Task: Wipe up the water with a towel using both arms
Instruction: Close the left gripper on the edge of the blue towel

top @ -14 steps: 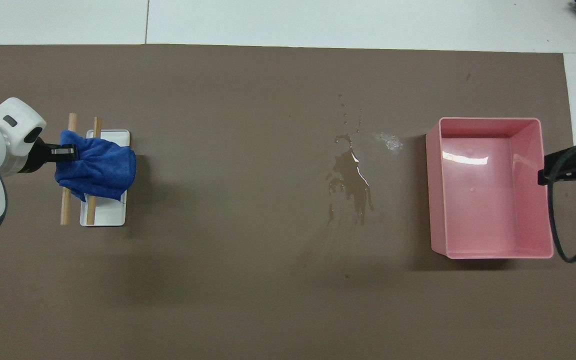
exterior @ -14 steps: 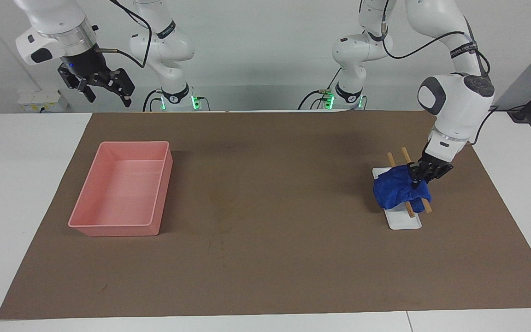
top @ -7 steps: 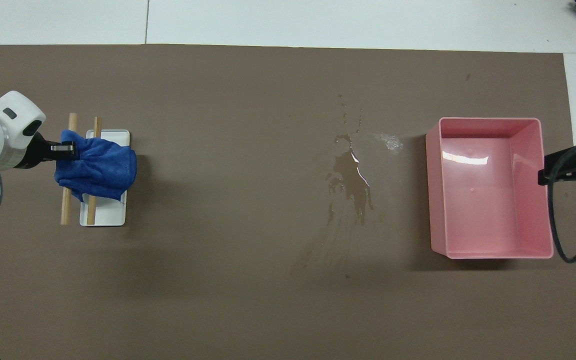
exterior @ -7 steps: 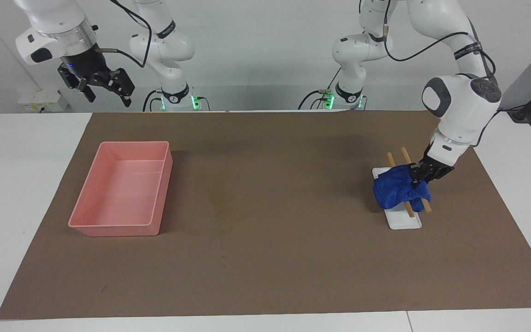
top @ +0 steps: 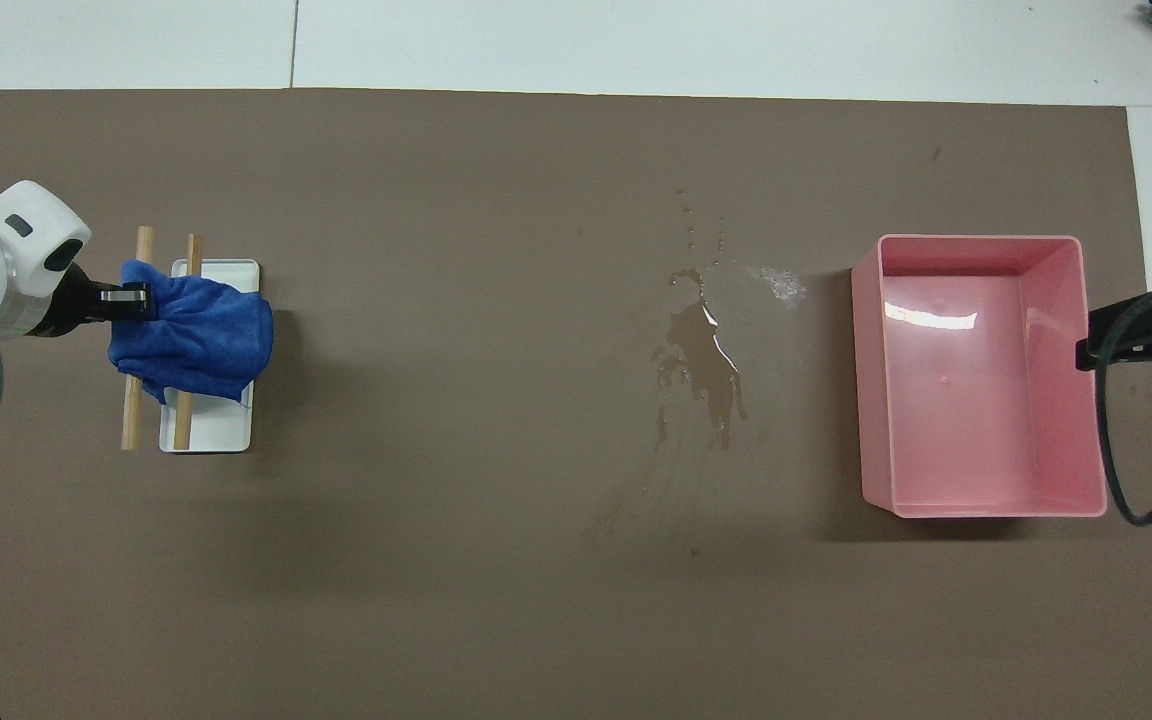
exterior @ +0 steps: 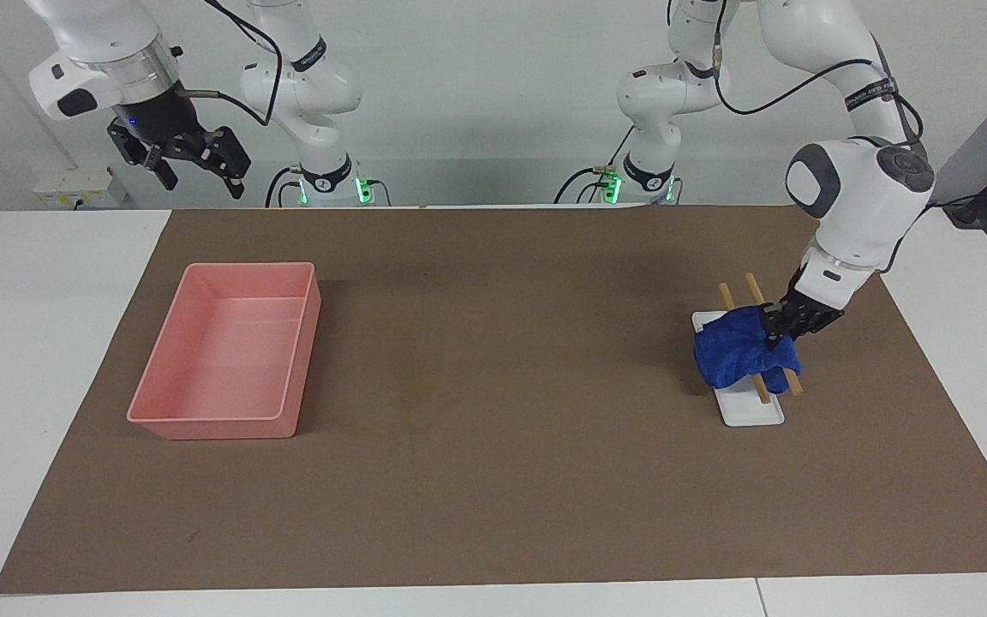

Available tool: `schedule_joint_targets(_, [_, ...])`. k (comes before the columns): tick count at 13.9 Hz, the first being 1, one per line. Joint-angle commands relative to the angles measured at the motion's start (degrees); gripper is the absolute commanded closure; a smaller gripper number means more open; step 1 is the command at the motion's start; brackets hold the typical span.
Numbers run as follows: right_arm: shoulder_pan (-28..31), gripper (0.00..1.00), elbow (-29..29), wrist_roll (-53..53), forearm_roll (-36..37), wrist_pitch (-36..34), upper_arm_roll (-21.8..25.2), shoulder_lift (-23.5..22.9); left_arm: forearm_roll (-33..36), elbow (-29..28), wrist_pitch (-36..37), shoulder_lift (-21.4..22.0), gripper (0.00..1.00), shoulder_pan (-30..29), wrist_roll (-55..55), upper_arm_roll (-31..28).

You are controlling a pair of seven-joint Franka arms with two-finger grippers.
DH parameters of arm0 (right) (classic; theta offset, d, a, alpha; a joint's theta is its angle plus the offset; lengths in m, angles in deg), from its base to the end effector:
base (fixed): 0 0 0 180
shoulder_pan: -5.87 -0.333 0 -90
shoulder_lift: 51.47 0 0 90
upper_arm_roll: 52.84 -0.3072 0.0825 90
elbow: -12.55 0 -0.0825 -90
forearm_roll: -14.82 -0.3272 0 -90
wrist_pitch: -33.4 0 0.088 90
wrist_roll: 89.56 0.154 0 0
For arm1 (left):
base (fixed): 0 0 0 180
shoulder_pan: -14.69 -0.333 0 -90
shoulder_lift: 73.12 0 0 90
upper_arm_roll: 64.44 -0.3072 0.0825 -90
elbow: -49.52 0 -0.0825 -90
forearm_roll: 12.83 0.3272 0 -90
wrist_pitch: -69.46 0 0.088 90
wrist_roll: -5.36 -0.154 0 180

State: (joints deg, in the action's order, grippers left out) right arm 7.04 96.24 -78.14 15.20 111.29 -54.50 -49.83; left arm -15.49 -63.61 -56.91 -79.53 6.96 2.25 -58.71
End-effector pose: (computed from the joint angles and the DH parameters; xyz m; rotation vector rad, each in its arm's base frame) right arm 0.4629 0.0031 0.6094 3.1104 -0.2995 -0.1117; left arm 0.5471 0.0168 0.3975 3.0912 0.0111 0.1884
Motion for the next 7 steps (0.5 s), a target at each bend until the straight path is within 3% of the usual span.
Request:
schedule_joint_targets(1, [0.5,0.0,0.24,-0.34,-0.64,-0.46,-0.11,0.47,-0.68,2.3,2.53,1.13,0.97,-0.01,-0.05,-0.28])
schedule_joint_targets(7, [0.59,0.0,0.24,-0.34,-0.64,-0.28,-0.19,0.47,-0.6,2.48,2.44,1.13,1.0,-0.01,-0.14,-0.28])
